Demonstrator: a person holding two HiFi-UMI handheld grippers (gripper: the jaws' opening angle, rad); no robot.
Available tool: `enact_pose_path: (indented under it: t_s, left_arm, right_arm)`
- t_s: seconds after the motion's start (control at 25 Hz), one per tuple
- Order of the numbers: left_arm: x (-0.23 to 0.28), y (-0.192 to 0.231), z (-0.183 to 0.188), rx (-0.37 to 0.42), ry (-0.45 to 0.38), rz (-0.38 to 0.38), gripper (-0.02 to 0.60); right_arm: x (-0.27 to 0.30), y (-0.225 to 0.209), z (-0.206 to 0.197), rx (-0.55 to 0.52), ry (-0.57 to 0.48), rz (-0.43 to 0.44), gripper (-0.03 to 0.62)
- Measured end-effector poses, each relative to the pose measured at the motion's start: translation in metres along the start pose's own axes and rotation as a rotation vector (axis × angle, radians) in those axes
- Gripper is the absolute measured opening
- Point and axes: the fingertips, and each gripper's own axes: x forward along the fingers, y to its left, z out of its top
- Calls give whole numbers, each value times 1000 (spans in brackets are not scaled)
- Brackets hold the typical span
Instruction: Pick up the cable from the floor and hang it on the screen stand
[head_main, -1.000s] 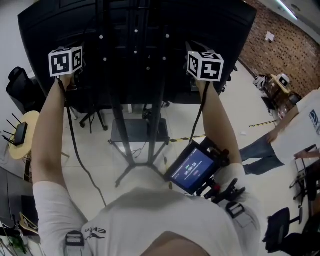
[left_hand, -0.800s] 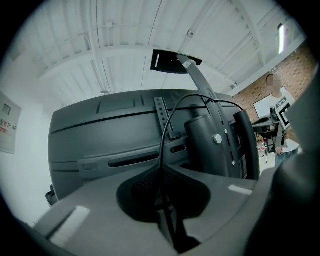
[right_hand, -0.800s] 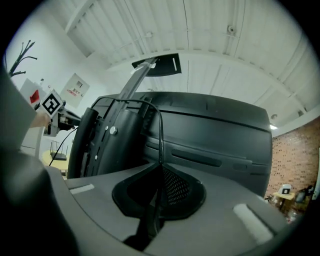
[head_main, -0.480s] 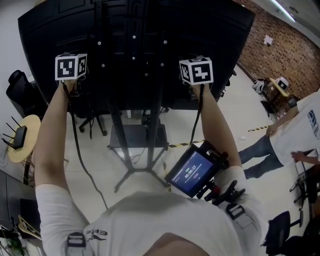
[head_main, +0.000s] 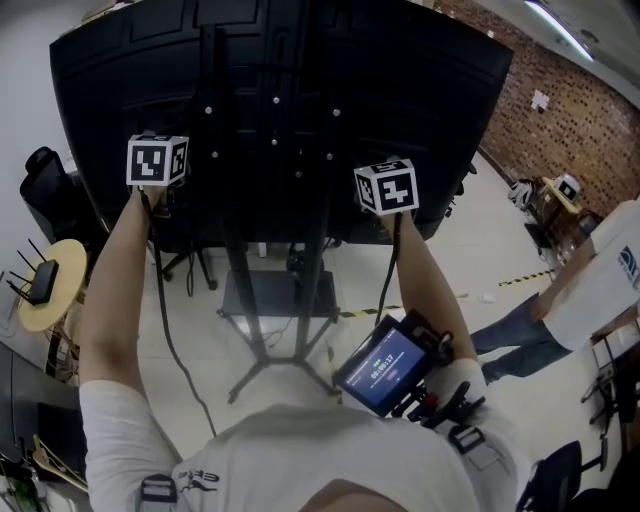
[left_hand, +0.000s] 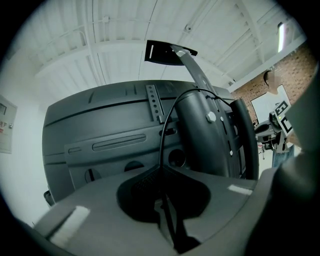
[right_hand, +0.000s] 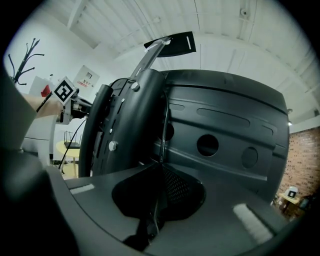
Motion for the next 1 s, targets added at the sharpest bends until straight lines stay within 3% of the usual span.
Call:
enact_pose_path:
  t_s: [0.76,1.0]
  left_arm:
    - [-11,-21,-24,-63,-113,-33,15]
    - [-17,-27,-21,-123,-165,-67,17]
  right_arm:
    - [-12,6,-3,41,-76,31,25]
    - [-17,1,-1,53,-109,-15,34]
